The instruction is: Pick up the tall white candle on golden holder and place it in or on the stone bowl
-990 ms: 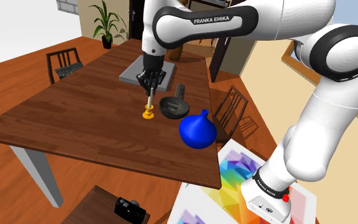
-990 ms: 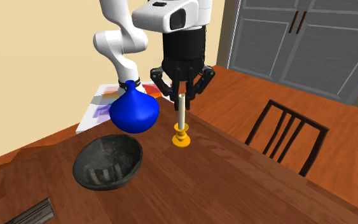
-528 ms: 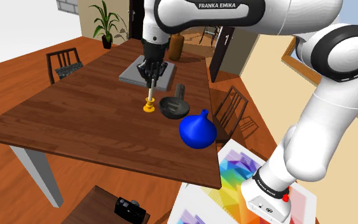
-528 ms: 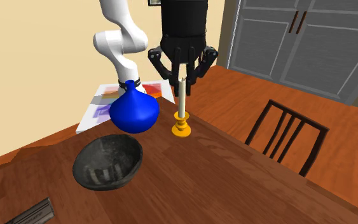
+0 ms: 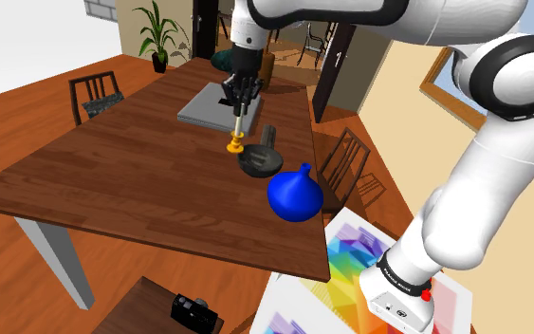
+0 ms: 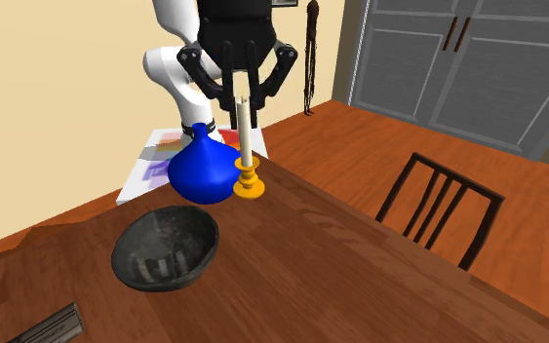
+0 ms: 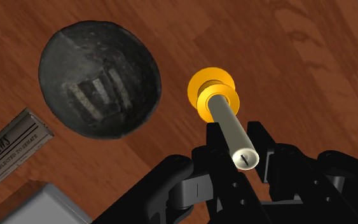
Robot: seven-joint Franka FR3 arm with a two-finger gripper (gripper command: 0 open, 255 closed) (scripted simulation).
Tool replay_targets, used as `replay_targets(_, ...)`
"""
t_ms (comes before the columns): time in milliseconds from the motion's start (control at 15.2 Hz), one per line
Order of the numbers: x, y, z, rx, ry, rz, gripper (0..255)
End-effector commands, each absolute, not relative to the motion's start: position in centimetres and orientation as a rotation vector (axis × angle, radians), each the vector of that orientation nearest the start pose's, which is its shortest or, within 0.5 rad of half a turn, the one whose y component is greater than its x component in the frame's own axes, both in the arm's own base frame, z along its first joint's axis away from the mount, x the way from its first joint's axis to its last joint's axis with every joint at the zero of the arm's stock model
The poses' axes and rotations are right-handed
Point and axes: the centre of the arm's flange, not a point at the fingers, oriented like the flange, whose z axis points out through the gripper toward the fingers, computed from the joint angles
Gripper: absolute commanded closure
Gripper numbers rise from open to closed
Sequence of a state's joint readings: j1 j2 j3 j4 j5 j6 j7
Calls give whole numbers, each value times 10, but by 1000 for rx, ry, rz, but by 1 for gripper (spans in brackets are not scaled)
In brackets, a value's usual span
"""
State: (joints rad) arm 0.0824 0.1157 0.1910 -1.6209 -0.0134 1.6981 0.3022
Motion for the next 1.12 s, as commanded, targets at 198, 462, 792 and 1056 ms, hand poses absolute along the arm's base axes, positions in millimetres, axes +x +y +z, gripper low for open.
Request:
replay_targets(198,576,90,565,-3142,42,59,255)
replay_targets(462,577,39,579,-3142,42,59,255)
replay_targets(792,579,2,578,-3142,42,59,255)
replay_targets(1056,579,2,557,-3142,42,59,255)
